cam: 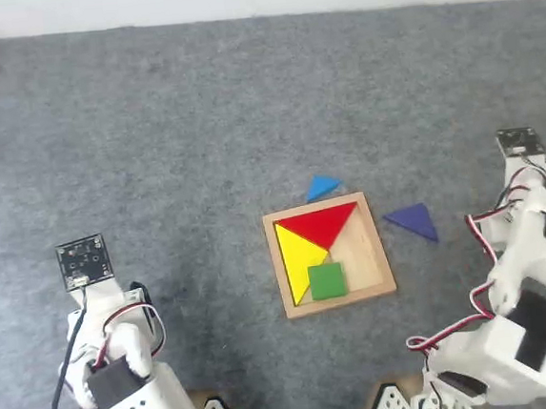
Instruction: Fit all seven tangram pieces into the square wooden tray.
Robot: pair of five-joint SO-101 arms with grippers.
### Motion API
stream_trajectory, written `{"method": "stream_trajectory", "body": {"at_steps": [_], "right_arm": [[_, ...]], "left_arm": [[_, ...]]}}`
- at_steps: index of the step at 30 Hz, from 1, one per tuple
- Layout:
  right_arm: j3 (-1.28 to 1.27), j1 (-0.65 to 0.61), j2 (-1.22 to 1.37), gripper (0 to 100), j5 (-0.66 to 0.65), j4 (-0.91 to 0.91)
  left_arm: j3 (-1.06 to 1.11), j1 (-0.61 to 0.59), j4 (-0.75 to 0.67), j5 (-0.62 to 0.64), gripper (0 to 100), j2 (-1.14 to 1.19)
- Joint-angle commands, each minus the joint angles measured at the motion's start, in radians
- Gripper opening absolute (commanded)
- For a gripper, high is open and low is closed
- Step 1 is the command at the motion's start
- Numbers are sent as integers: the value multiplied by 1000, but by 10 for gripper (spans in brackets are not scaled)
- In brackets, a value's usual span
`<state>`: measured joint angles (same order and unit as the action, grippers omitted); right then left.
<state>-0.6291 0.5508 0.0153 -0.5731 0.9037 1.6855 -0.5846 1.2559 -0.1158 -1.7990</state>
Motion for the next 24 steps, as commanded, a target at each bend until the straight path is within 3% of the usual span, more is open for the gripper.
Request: {"method": "stream_trajectory", "body": {"at_steps": [1,16,24], "right_arm": [[2,56,-71,205,-6,5],[3,84,-147,205,-8,-18],[150,142,177,205,-75,-64]], "left_arm": [[-4,-5,5,8,167,-18],[-4,-6,5,8,167,-18],[-4,-8,5,8,167,-18]]}}
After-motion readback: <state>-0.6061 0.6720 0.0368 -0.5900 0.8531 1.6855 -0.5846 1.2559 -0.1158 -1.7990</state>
